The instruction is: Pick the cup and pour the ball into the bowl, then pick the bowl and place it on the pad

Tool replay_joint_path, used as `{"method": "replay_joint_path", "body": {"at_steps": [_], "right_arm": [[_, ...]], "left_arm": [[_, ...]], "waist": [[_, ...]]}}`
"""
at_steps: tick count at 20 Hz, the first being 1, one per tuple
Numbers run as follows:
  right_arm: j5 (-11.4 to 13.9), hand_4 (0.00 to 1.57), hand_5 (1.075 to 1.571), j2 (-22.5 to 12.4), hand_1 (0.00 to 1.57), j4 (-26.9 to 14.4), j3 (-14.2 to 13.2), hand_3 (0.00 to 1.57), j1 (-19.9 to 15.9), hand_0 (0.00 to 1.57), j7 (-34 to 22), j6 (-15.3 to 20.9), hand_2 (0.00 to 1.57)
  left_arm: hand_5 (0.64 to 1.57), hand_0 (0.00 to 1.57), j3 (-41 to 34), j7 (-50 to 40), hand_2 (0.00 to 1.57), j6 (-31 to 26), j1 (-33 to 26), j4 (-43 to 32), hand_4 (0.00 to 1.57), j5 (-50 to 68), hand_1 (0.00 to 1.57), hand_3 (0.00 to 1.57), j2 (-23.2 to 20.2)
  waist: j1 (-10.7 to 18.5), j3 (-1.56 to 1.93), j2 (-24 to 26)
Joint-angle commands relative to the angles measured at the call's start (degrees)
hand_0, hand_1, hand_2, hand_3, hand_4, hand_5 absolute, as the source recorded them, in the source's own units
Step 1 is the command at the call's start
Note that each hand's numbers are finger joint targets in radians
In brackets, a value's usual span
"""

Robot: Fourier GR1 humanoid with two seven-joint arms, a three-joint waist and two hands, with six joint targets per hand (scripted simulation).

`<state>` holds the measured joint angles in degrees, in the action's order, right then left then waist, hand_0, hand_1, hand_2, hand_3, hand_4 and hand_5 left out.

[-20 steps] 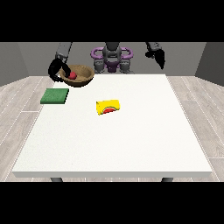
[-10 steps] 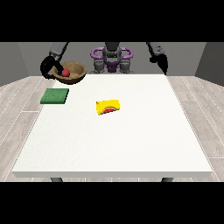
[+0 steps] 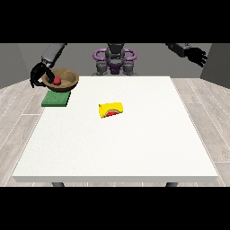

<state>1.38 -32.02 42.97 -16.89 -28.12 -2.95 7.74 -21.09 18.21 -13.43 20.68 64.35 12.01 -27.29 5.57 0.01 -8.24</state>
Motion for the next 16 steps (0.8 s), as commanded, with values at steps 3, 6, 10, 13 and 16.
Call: {"method": "replay_joint_path", "body": {"at_steps": [3, 6, 10, 13, 16], "right_arm": [[-1.1, 0.79, 1.566, 1.1, 1.57, -0.2, -1.7, 0.00, 0.2, 1.57, 4.1, 1.1, 1.57], [-1.1, 0.76, 1.567, 0.3, 1.57, -0.2, -2.0, 0.00, -0.3, 1.57, 3.9, 1.1, 1.57], [-2.1, 0.00, 1.560, -3.0, 1.57, -4.5, -6.0, 0.71, -2.4, 1.57, 3.5, 4.4, 1.57], [-1.4, 0.00, 1.523, -4.4, 1.09, -9.4, -6.3, 1.16, -1.4, 1.09, 6.6, 3.1, 1.23], [-1.6, 0.00, 1.518, -4.5, 0.42, -8.9, -4.9, 0.92, -5.3, 0.42, 2.9, 0.9, 0.56]], "left_arm": [[1.569, 0.00, -7.7, 2.6, 0.00, -8.7, -0.1, -7.3, 1.25, 5.6, 0.00, 0.00, -9.5], [1.563, 0.00, -9.2, 7.0, 0.00, -11.1, -1.2, -11.3, 1.21, 5.3, 0.00, 0.00, -11.5], [1.558, 0.00, -10.1, 7.3, 0.00, -11.3, 0.6, -10.8, 1.19, 6.5, 0.00, 0.00, -12.5], [1.552, 0.00, -9.9, 3.3, 0.00, -12.0, 0.9, -7.3, 1.18, 8.0, 0.00, 0.00, -13.7], [1.549, 0.00, -7.3, 8.0, 0.00, -7.1, 0.6, -7.8, 1.17, 4.2, 0.00, 0.00, -8.7]], "waist": [[0.2, -0.02, -2.5], [-0.6, -0.03, -3.3], [0.3, -0.01, -7.2], [1.2, 0.05, -7.1], [0.0, 0.01, -6.6]]}}
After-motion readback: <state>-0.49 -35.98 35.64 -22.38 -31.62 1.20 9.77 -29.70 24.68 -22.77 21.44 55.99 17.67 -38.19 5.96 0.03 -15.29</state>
